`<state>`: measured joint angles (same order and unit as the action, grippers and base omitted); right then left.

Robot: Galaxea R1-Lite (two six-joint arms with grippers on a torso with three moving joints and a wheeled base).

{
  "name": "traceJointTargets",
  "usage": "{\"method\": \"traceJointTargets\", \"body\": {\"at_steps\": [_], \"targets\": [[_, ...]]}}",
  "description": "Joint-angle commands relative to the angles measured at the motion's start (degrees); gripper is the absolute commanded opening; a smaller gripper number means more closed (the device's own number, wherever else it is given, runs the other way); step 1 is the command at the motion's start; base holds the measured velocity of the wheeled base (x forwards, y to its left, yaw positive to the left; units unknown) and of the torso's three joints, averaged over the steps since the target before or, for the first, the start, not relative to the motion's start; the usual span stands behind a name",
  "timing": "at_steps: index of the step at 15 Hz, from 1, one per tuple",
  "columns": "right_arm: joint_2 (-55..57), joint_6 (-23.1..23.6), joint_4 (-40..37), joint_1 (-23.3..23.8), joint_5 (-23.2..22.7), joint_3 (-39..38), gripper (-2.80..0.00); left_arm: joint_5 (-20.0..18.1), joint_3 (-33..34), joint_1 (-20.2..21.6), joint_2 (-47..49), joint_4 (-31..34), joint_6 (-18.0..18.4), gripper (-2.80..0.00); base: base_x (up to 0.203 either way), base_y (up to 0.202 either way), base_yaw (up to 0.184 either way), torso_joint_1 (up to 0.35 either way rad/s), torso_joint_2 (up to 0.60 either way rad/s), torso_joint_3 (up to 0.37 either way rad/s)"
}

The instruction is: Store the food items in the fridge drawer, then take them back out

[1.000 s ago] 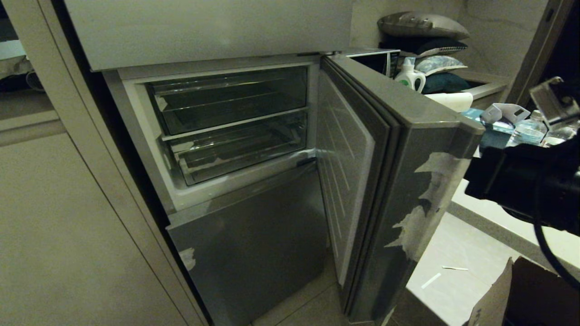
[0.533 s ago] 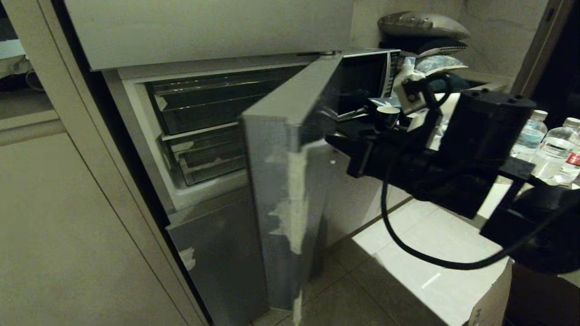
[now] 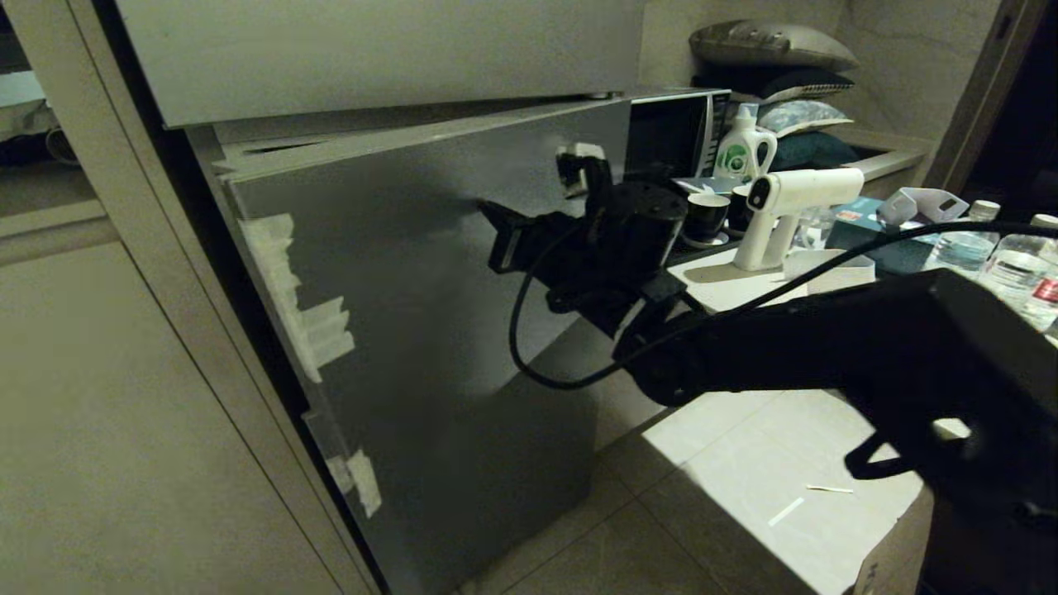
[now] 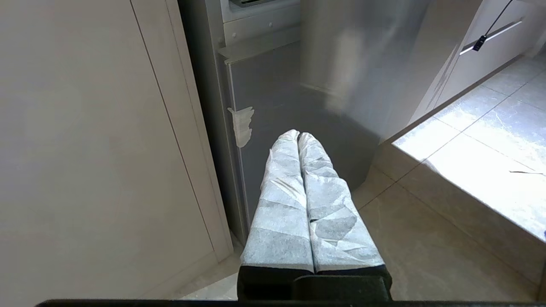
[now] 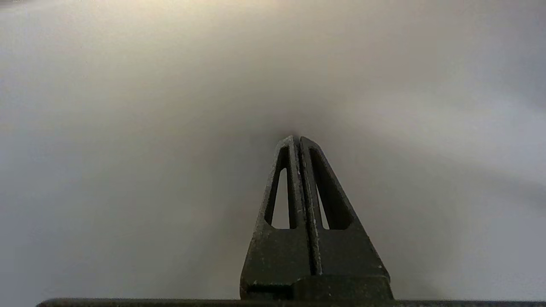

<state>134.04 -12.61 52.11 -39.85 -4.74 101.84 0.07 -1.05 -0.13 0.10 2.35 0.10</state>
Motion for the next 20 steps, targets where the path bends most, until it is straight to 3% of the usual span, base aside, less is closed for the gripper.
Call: {"method": "traceJointTargets", "body": {"at_steps": [1, 8, 16, 18, 20], "targets": [[12.04, 1.69, -0.8, -0.3, 0.13, 8.68, -2.8, 0.01, -0.01, -0.03, 0.08, 0.02, -0.01, -2.8, 0.0, 0.0, 0.0, 0.0, 0.0, 0.0], [13.69, 2.66, 9.34, -0.14, 0.43, 8.73, -2.8, 0.01, -0.01, -0.04, 0.08, 0.02, -0.01, -2.8, 0.0, 0.0, 0.0, 0.0, 0.0, 0.0], [14.93, 6.79, 14.61, -0.05, 0.63, 8.56, -2.8, 0.01, -0.01, -0.03, 0.08, 0.02, -0.01, -2.8, 0.0, 0.0, 0.0, 0.0, 0.0, 0.0], [13.97, 7.24, 17.37, -0.09, 1.81, 5.72, -2.8, 0.01, -0.01, -0.04, 0.08, 0.02, -0.01, -2.8, 0.0, 0.0, 0.0, 0.0, 0.0, 0.0], [8.84, 7.43, 17.94, -0.35, 2.47, -2.37, -2.8, 0.01, -0.01, -0.04, 0.08, 0.02, -0.01, -2.8, 0.0, 0.0, 0.0, 0.0, 0.0, 0.0]]}}
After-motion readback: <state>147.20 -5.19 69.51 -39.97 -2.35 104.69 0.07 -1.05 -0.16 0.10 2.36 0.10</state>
